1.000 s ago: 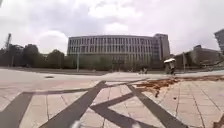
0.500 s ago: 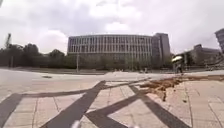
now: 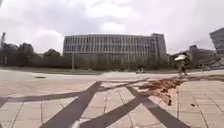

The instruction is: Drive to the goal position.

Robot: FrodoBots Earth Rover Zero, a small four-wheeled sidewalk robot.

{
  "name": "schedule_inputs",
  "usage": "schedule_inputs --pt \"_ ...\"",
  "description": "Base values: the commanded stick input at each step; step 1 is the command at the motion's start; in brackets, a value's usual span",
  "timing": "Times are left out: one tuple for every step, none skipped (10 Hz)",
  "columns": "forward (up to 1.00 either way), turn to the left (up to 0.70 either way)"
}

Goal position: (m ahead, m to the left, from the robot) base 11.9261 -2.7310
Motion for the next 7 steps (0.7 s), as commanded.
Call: schedule_inputs --pt "0.7 0.0" --pt "0.7 0.0" --pt "0.7 0.0" --pt "0.7 0.0" --pt "0.7 0.0" --pt "0.7 0.0" --pt "0.7 0.0"
